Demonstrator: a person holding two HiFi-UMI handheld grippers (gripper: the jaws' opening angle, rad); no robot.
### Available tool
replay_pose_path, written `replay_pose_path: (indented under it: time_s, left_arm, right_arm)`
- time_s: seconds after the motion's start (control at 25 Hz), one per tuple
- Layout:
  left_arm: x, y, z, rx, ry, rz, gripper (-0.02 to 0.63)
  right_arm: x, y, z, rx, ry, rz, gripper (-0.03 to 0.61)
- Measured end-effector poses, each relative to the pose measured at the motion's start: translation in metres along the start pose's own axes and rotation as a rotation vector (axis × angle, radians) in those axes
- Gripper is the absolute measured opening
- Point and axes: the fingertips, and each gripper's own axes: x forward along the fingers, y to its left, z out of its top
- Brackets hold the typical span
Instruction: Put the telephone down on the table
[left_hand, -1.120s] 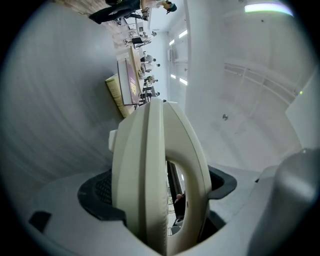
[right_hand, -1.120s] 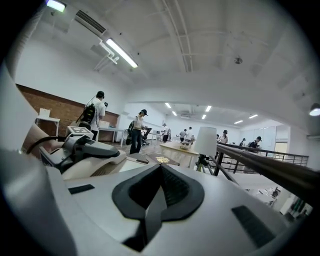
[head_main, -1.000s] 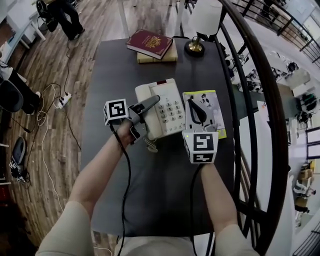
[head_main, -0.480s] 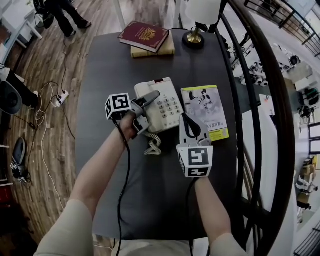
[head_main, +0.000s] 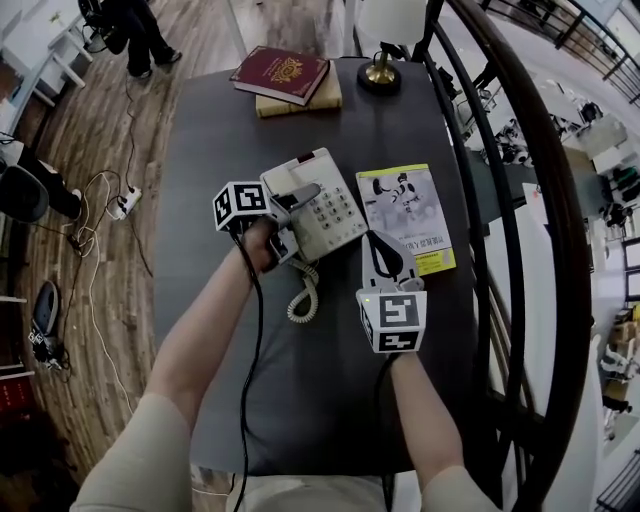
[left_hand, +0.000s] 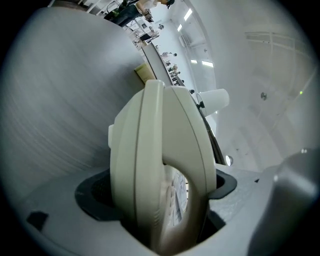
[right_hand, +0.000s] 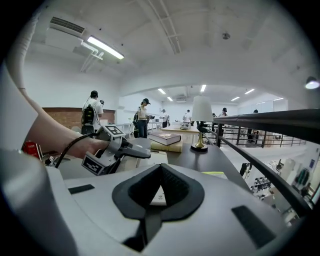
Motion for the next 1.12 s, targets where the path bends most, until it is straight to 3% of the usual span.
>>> replay_pose_path:
  time_s: [0.16, 0.24, 0.32, 0.52, 0.72, 0.88, 1.04, 1.12]
  left_arm:
    - [-0.001, 0.012, -0.004, 0.018, 0.06, 0.147, 0.46]
    - [-0.008, 0.021, -0.001, 0.082, 0.079, 0.273, 0.46]
    - [-0.016, 0.024, 0.004, 0.13, 0.063, 0.347, 0.46]
    - [-0.03, 0.011, 0.006, 0.154, 0.042, 0.36, 0.46]
    - [-0.051, -0.008, 0.0, 0.239, 0.023, 0.413, 0.46]
    - [-0.065, -0.046, -0.022, 0.343, 0.06, 0.328, 0.457]
    - [-0.089, -0.093, -0.044, 0.481, 0.055, 0.272, 0.41]
    - [-0.106, -0.117, -0.05, 0.546, 0.01, 0.259, 0.328]
  right_arm:
    - [-0.009, -0.005, -0.003, 0.019, 0.004, -0.01, 0.002]
    - [-0.011, -0.005, -0.004, 0.029, 0.012, -0.011, 0.002]
    - [-0.013, -0.004, -0.007, 0.043, 0.022, -0.008, 0.002]
    - [-0.021, -0.001, -0.002, 0.057, 0.033, -0.018, 0.002]
    - [-0.034, 0.003, 0.011, 0.039, 0.031, -0.03, 0.002]
    - [-0.048, 0.006, 0.032, 0.035, 0.0, -0.048, 0.002]
    - [-0.064, 0.013, 0.062, 0.014, -0.039, -0.058, 0.002]
    - [-0.078, 0.016, 0.078, 0.011, -0.06, -0.068, 0.002]
